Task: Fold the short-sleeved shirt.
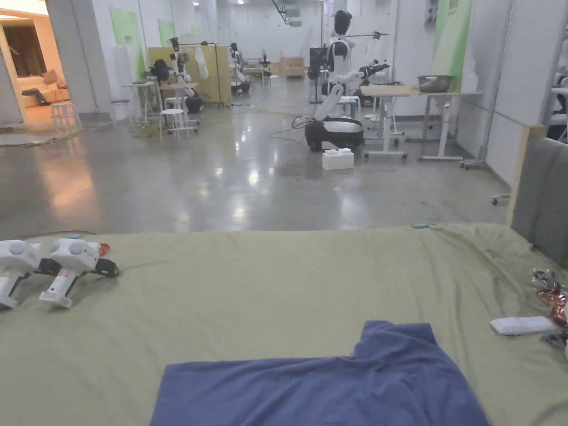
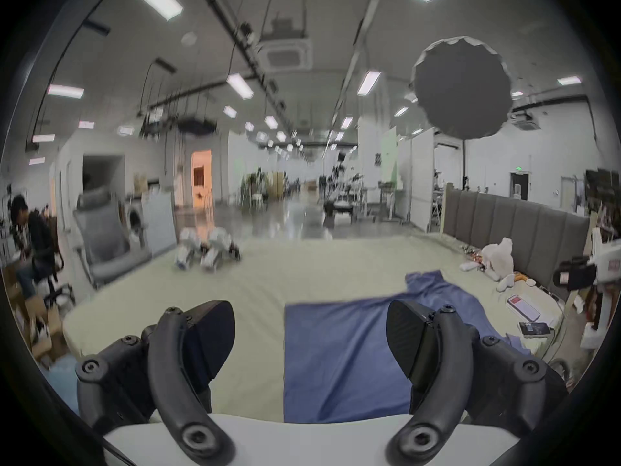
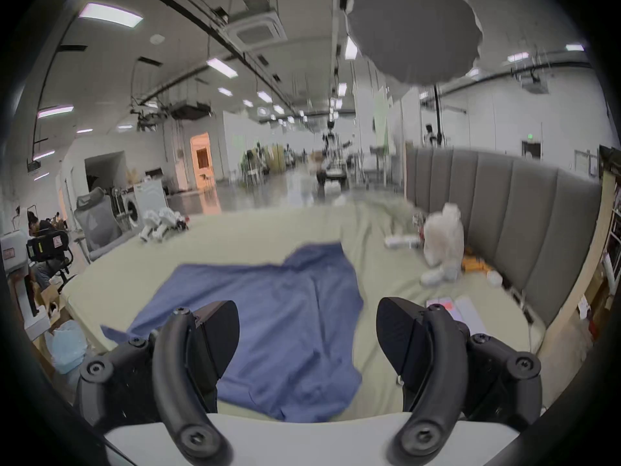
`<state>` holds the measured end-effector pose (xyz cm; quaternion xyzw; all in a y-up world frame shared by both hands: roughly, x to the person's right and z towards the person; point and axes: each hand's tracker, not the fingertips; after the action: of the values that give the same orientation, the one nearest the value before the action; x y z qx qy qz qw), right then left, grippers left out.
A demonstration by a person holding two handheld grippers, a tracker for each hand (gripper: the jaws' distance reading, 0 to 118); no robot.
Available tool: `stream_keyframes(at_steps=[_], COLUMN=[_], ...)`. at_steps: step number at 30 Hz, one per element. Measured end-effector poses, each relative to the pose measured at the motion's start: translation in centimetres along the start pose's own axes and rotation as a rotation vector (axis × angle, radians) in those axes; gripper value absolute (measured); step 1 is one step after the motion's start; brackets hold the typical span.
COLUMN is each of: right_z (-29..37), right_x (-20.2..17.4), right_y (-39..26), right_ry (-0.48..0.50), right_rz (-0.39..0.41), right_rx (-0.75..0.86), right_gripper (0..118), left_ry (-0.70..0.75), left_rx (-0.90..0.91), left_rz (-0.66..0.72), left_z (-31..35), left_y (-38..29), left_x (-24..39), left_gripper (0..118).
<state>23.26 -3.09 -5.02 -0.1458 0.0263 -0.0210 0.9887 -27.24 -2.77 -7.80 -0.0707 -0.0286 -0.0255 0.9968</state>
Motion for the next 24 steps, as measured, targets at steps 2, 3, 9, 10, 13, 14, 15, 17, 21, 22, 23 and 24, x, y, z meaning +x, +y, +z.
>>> stream_keyframes(at_steps=[2,3,9,10,13,14,15,17,21,22,23,24], right_z=[0.4,0.6,1.7,1.7,2.2,2.2,2.2,2.2,1.7,1.5,1.3,1.0], right_x=[-1.0,-1.3,-3.0,-3.3,-4.1,-4.1,-4.2,-4.3,-4.2,-4.1,-4.0,-4.0], right_y=[1.1,1.6,3.0,3.1,3.3,3.4,3.5,3.5,3.5,3.5,3.4,3.2], right_ry=[0.011,0.020,0.012,0.016,-0.001,0.003,0.005,0.008,0.012,0.014,0.015,0.016], right_rz=[0.004,-0.004,0.026,0.038,0.066,0.070,0.069,0.065,0.054,0.049,0.045,0.040], right_rx=[0.053,0.067,0.142,0.148,0.172,0.171,0.171,0.173,0.163,0.157,0.150,0.142], right_gripper=[86,83,31,17,0,0,0,0,0,0,0,0], left_ry=[-0.005,-0.017,-0.100,-0.107,-0.113,-0.112,-0.111,-0.107,-0.087,-0.087,-0.088,-0.095], left_rx=[0.051,0.056,0.145,0.144,0.157,0.161,0.170,0.165,0.133,0.125,0.111,0.094], left_rz=[-0.016,-0.019,-0.092,-0.094,-0.085,-0.077,-0.068,-0.059,-0.054,-0.037,-0.014,0.000], left_z=[0.0,0.0,5.6,5.9,5.8,5.9,6.0,6.1,5.5,5.3,4.9,4.5], left_y=[0.3,0.3,6.2,6.4,6.6,6.6,6.6,6.1,6.0,5.9,5.8,5.9], left_x=[0.0,0.1,7.1,7.3,7.5,7.4,7.3,6.2,5.7,5.5,5.0,5.2], left_gripper=[95,95,49,39,5,0,0,0,0,0,0,0])
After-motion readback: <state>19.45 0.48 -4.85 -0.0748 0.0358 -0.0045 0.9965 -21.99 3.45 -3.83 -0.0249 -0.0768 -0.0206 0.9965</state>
